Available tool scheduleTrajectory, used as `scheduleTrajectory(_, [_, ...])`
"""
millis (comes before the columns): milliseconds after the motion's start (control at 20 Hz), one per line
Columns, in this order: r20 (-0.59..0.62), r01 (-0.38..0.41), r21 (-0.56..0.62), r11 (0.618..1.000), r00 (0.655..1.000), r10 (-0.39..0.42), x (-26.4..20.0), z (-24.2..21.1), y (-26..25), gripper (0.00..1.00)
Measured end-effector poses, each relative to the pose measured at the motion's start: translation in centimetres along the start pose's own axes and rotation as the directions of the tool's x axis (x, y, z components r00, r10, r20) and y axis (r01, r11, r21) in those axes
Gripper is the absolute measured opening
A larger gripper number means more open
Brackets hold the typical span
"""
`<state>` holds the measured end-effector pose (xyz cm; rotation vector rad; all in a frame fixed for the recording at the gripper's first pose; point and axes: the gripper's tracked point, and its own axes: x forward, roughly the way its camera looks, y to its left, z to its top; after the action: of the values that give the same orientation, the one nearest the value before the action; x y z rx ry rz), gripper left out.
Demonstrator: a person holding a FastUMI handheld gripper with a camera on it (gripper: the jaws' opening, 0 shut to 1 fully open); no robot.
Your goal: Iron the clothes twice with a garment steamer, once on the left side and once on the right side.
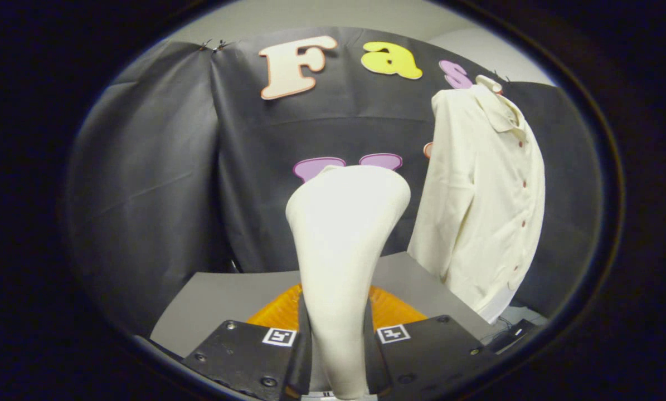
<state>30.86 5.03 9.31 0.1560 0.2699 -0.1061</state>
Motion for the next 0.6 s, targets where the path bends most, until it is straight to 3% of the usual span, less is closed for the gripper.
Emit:
scheduleTrajectory(200, [0.026,0.005,-0.013,1.000,1.000,-0.005,-1.6,1.5,-1.3,0.37])
scheduleTrajectory(400, [0.125,0.040,-0.034,0.999,0.991,-0.035,-3.9,5.2,-4.4,0.36])
scheduleTrajectory(600, [0.282,0.154,-0.009,0.988,0.948,-0.146,-6.3,10.3,-12.0,0.36])
